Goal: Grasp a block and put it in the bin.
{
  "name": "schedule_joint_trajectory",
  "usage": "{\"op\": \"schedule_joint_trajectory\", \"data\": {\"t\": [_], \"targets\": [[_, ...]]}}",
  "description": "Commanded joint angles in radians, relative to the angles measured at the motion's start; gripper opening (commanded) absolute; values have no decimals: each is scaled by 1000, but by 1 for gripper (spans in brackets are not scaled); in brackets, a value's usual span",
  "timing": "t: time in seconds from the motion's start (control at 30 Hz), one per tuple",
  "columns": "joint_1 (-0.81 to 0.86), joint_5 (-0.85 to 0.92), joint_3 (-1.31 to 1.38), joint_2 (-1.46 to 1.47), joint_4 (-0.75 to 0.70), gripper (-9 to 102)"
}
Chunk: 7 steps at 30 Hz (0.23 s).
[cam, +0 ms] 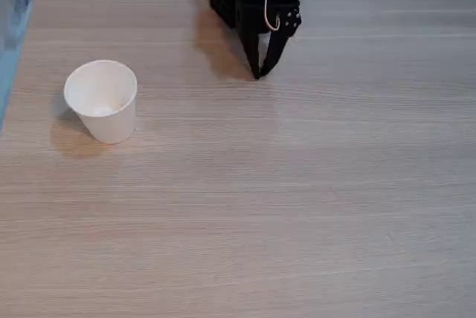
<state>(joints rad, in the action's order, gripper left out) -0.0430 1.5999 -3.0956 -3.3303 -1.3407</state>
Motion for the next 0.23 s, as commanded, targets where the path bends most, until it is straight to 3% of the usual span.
{"op": "schedule_joint_trajectory", "data": {"t": [0.0, 0.2], "targets": [[0, 12, -9, -2, -8, 0], [0, 15, -9, -2, -8, 0]]}}
